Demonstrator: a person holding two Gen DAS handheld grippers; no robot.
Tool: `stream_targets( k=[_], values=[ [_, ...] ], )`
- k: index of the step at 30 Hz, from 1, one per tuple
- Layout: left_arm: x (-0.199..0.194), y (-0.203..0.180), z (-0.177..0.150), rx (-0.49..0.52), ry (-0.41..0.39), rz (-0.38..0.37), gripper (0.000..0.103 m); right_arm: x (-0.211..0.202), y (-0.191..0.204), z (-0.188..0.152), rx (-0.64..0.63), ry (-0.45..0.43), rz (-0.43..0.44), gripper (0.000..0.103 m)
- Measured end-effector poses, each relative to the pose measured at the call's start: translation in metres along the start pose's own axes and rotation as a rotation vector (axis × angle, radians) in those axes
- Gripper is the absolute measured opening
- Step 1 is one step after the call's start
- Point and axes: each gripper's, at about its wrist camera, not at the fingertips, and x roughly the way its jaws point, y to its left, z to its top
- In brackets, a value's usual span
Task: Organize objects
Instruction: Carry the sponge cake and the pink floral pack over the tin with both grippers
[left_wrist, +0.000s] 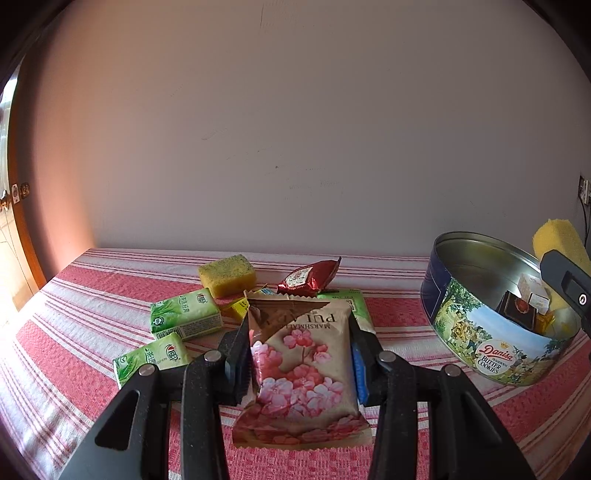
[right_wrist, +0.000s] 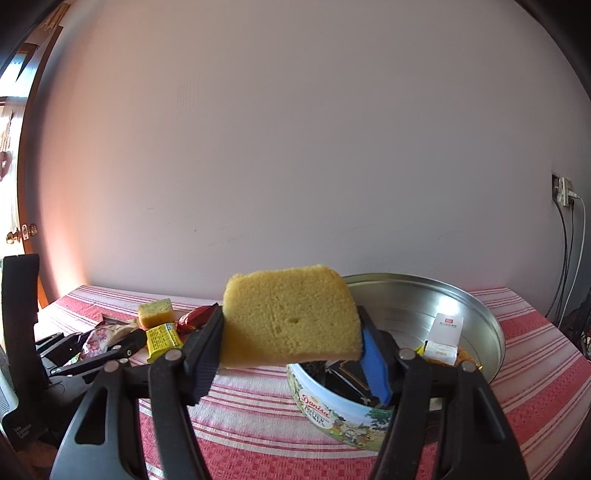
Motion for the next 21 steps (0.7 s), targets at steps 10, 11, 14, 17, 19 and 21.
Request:
stream_targets(
  k=[10, 11, 14, 17, 19, 21],
  values=[
    [0.003, -0.039, -0.002, 0.021, 0.012, -0.021, 0.044, -0.013, -0.023, 0.004, -0.012, -0.048, -0.044, 0.067],
    [0.002, -0.043, -0.002, 0.022, 0.014, -0.028, 0.044, -0.014, -0.025, 0.005, -0.013, -0.05, -0.051, 0.067],
    [0.001, -0.053, -0.001, 0.022, 0.014, -0.049, 0.044, -0.014, -0.033, 0.006, -0.017, -0.055, -0.069, 0.067],
    [-0.002, -0.065, 0.003, 0.022, 0.0, -0.062, 0.044, -0.013, -0.042, 0.006, -0.015, -0.054, -0.086, 0.067],
    [-0.004, -0.072, 0.007, 0.025, -0.012, -0.072, 0.044, -0.013, -0.049, 0.007, -0.005, -0.053, -0.097, 0.067],
    [-0.006, -0.08, 0.01, 0.034, -0.023, -0.078, 0.044, -0.013, -0.056, 0.008, 0.001, -0.055, -0.109, 0.067]
  ],
)
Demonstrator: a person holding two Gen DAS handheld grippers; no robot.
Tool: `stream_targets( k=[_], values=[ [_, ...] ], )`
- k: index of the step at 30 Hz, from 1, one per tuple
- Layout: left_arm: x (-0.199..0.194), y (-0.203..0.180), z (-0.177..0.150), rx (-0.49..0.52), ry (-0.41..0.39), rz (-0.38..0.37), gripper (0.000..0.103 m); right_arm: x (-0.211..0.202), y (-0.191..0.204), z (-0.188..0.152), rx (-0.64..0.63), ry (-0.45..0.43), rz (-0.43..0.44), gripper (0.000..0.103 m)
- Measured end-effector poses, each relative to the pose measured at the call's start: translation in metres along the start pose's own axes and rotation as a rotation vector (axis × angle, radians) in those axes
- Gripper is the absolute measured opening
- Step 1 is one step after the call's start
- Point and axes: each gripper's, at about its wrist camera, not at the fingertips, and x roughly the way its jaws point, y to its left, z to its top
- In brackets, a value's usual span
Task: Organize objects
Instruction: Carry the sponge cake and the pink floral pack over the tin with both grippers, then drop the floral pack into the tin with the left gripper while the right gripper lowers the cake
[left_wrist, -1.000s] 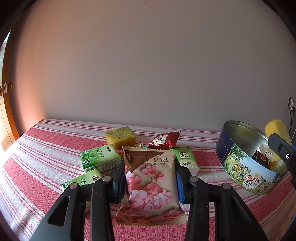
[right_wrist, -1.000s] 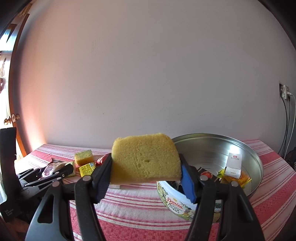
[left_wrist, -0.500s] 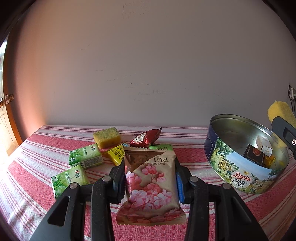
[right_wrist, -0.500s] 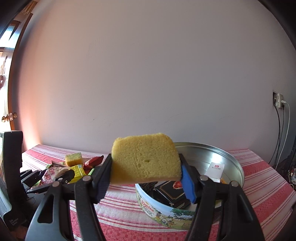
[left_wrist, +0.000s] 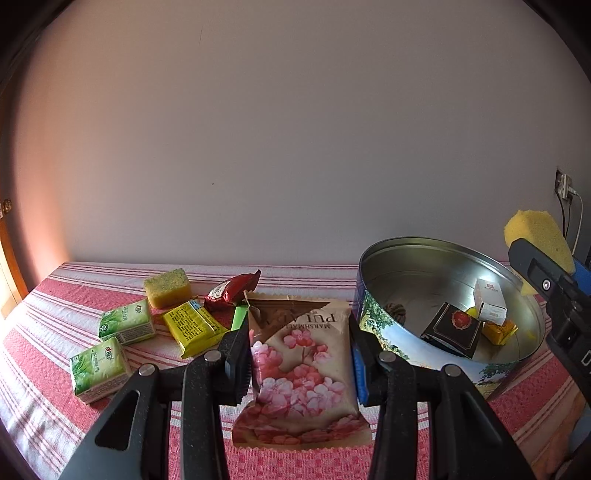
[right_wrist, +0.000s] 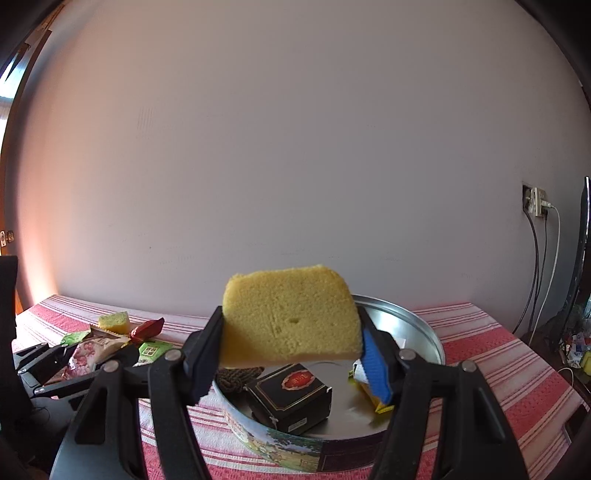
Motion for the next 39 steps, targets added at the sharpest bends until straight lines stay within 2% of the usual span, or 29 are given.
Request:
stream_targets(
  k=[19, 30, 39],
  values=[
    [0.008, -0.078, 0.023, 0.056, -0.044, -0.115, 0.044, 0.024, -0.072, 0.004, 0.043, 0.011, -0.17, 0.067],
    [0.034, -0.125, 0.02, 0.08, 0.002, -0.171, 0.044, 0.057, -0.1, 0.0, 0.002, 0.075, -0.267, 0.067],
    [0.058, -0.147, 0.014, 0.097, 0.036, -0.174, 0.044, 0.079, -0.112, -0.007, -0.012, 0.141, -0.245, 0.067]
  ],
)
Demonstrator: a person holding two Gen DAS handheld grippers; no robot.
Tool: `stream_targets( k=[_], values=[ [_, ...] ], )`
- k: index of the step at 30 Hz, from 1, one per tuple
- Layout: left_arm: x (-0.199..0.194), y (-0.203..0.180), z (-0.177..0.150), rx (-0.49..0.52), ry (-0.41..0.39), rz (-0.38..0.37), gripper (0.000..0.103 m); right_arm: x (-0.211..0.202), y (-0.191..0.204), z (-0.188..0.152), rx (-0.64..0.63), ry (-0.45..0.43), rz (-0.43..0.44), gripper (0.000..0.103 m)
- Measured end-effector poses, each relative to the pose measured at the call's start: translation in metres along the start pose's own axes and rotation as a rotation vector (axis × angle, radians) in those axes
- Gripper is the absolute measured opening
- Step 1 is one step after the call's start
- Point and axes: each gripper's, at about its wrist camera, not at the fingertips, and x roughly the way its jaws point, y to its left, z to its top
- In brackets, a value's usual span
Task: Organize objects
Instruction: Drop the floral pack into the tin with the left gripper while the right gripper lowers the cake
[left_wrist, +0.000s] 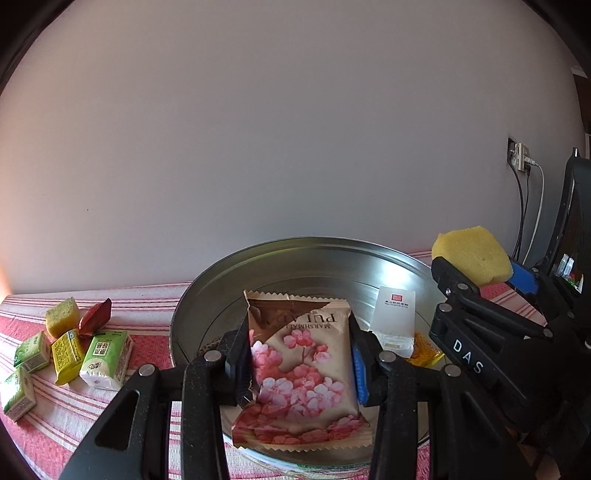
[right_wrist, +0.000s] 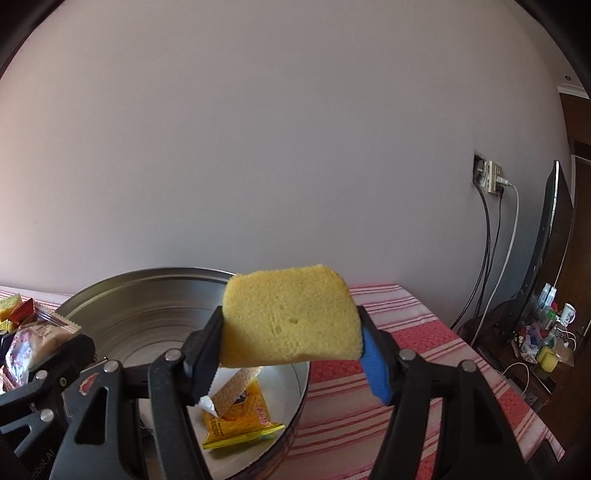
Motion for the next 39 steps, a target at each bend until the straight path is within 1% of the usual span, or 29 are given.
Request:
stream_targets(
  k=[10, 13, 18, 21, 23, 24, 26, 28, 29, 30, 31, 34, 37, 39],
  values=[
    [0.031, -0.004, -0.003, -0.019, 0.057, 0.009, 0.044, 0.02, 0.011, -0.009, -0.079, 0.065, 0.053, 0.067],
    [0.037, -0.003, -0.003, -0.026, 0.069, 0.011, 0.044, 0.018, 0.015, -0.011, -0.085, 0.066, 0.061, 0.067],
    [0.043, -0.004, -0.003, -0.037, 0.09, -0.014, 0.045, 0.023, 0.014, -0.013, -0.083, 0.083, 0.086, 0.067],
    [0.043, -0.002, -0.001, -0.058, 0.095, -0.009, 0.054, 0.023, 0.012, -0.014, -0.069, 0.081, 0.109, 0.069],
    [0.041, 0.001, 0.001, -0.065, 0.083, 0.032, 0.073, 0.022, 0.008, -0.015, -0.039, 0.08, 0.126, 0.071],
    [0.039, 0.003, 0.002, -0.068, 0.072, 0.051, 0.078, 0.023, 0.005, -0.015, -0.017, 0.085, 0.142, 0.072],
    [0.032, 0.008, 0.005, -0.084, 0.046, 0.051, 0.094, 0.024, -0.003, -0.015, 0.032, 0.09, 0.181, 0.081],
    [0.017, 0.017, 0.006, -0.106, 0.011, 0.037, 0.097, 0.02, -0.012, -0.014, 0.09, 0.062, 0.214, 0.088],
    [0.004, 0.023, 0.006, -0.114, -0.006, 0.039, 0.097, 0.017, -0.018, -0.013, 0.126, 0.039, 0.225, 0.093],
    [-0.004, 0.026, 0.002, -0.119, -0.018, 0.044, 0.097, 0.014, -0.026, -0.013, 0.166, 0.016, 0.236, 0.096],
    [-0.007, 0.027, 0.002, -0.123, -0.024, 0.051, 0.098, 0.012, -0.032, -0.013, 0.205, -0.001, 0.246, 0.101],
    [-0.012, 0.035, -0.002, -0.141, -0.035, 0.072, 0.098, 0.009, -0.05, -0.016, 0.321, -0.015, 0.253, 0.101],
    [-0.021, 0.042, -0.008, -0.137, -0.045, 0.115, 0.098, 0.02, -0.076, -0.014, 0.429, -0.006, 0.191, 0.101],
    [-0.026, 0.047, -0.012, -0.119, -0.056, 0.152, 0.098, 0.026, -0.085, -0.015, 0.468, 0.016, 0.137, 0.101]
  ],
)
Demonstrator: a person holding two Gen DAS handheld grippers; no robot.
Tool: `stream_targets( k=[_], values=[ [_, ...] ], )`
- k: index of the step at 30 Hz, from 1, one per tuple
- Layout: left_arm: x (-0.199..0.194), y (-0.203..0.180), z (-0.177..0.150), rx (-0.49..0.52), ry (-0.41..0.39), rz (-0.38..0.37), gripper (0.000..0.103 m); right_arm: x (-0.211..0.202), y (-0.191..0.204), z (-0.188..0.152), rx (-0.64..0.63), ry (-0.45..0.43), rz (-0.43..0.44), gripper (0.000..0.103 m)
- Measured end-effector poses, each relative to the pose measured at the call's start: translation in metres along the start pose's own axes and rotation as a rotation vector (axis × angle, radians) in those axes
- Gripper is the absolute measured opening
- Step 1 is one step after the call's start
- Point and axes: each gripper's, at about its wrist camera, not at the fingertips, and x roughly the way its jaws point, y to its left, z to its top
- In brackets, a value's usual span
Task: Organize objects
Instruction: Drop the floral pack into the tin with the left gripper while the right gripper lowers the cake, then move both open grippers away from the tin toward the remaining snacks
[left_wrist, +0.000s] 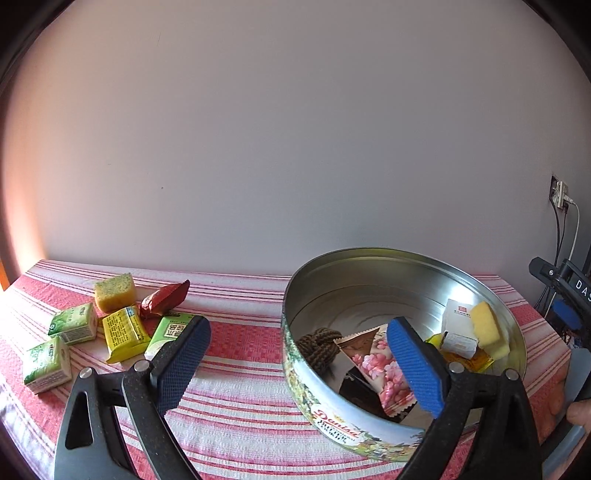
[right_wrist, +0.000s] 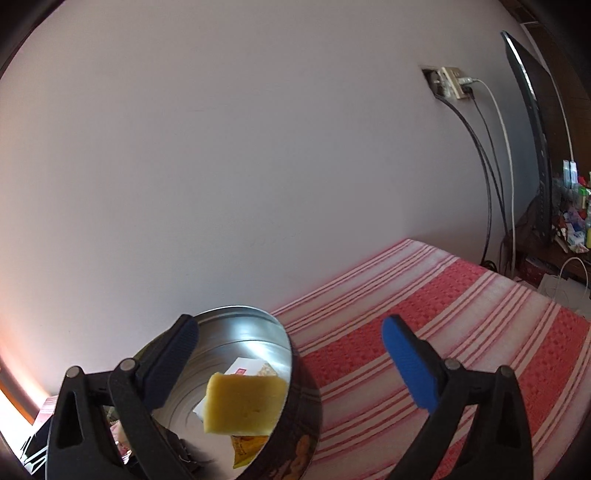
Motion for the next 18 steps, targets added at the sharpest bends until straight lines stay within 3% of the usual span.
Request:
stream_targets(
  k=[4, 8, 18],
  values=[
    [-0.009, 0.027, -0.002, 0.038, -0.04, 0.073, 0.098, -0.003, -0.007, 0.0, 0.023, -0.006, -0.045, 0.101],
    [-0.018, 0.04, 0.005, 0.057, -0.053, 0.133, 0.098, -0.017, 0.006, -0.005, -0.04, -0.077, -0.081, 0.102],
    [-0.029, 0.05, -0.006, 0.074, -0.058, 0.137, 0.098, -0.039, 0.032, -0.021, -0.131, -0.189, -0.184, 0.103]
  ],
)
